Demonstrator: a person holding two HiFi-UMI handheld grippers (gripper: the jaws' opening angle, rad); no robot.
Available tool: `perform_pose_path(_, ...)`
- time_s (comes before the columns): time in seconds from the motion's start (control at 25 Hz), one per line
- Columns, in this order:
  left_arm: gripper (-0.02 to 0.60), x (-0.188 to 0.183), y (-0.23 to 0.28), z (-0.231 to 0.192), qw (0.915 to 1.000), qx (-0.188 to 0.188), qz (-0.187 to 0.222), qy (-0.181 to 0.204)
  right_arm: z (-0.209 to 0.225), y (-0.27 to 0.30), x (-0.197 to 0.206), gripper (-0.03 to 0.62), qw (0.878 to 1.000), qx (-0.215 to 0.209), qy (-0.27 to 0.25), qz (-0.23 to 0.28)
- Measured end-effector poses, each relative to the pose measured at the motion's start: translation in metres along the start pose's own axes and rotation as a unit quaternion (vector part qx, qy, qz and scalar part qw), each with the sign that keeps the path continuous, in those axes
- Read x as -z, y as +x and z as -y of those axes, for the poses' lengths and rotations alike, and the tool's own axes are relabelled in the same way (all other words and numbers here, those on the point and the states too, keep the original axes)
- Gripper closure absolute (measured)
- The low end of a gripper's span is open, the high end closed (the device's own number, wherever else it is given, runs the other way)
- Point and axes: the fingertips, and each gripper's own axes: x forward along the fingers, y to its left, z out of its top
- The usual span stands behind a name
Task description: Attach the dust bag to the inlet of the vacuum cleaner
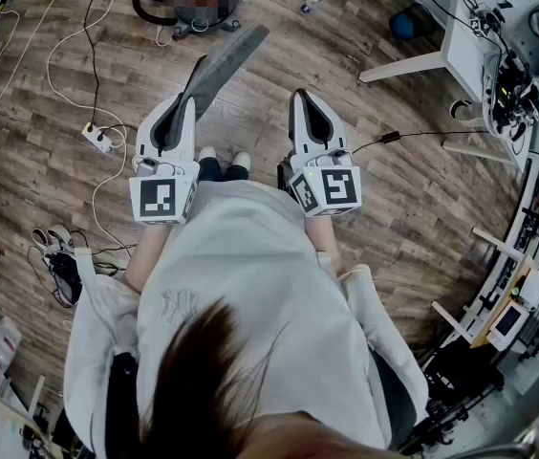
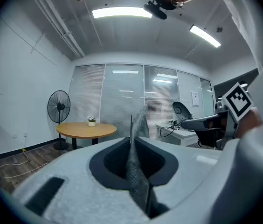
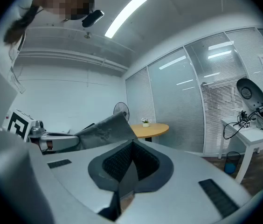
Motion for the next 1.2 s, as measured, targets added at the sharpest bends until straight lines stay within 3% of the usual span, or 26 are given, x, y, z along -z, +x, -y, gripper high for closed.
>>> perform_pose_path(1.2, 0.543, 0.005, -0.018, 0.034, 0.9990, -0.043, 0.005, 0.013, 0.018, -0.043, 0.006, 0.591, 0.999, -0.042, -0.009, 0.019)
